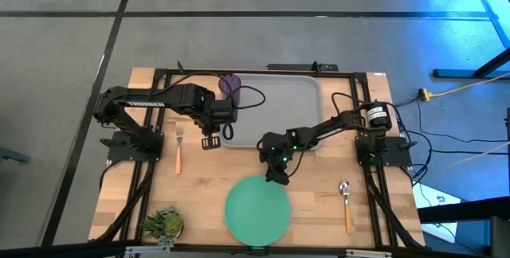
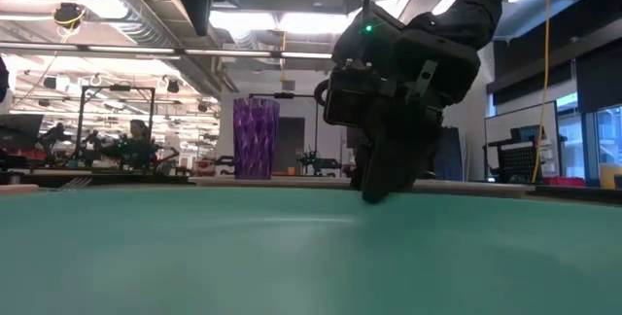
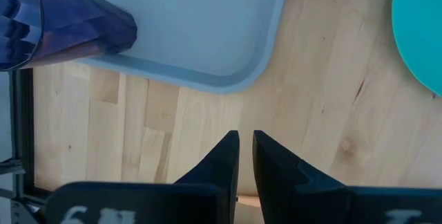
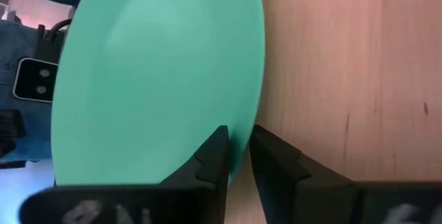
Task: Pick and place plate/cup/fork/spoon on tray
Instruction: Put the green plate on the gray tray to the bottom right of the purple cup
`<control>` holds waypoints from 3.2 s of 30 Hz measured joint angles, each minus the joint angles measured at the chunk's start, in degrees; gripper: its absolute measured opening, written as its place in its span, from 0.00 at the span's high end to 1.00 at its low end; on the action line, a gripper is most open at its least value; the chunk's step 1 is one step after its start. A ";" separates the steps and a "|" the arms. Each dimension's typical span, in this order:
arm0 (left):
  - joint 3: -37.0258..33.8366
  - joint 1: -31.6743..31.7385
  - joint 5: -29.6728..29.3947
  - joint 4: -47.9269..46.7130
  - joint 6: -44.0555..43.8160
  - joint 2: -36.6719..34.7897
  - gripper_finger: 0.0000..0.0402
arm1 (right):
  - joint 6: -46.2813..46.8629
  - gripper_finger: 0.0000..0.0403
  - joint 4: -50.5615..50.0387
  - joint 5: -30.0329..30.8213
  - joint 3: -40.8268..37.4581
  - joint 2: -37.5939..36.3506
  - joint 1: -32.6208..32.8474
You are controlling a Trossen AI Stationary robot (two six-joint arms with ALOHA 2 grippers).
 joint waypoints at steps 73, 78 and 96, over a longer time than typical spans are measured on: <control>0.00 0.17 -0.02 0.51 -0.68 0.00 0.91 | -7.76 1.00 -32.82 9.37 1.19 -28.87 -36.40; 0.00 0.17 -0.02 2.06 -0.68 0.00 0.91 | -9.27 1.00 -32.30 13.23 2.81 -28.89 -40.43; 0.00 2.59 -0.02 2.60 -3.08 0.00 0.91 | -14.94 1.00 -27.36 18.90 2.86 -15.81 -42.26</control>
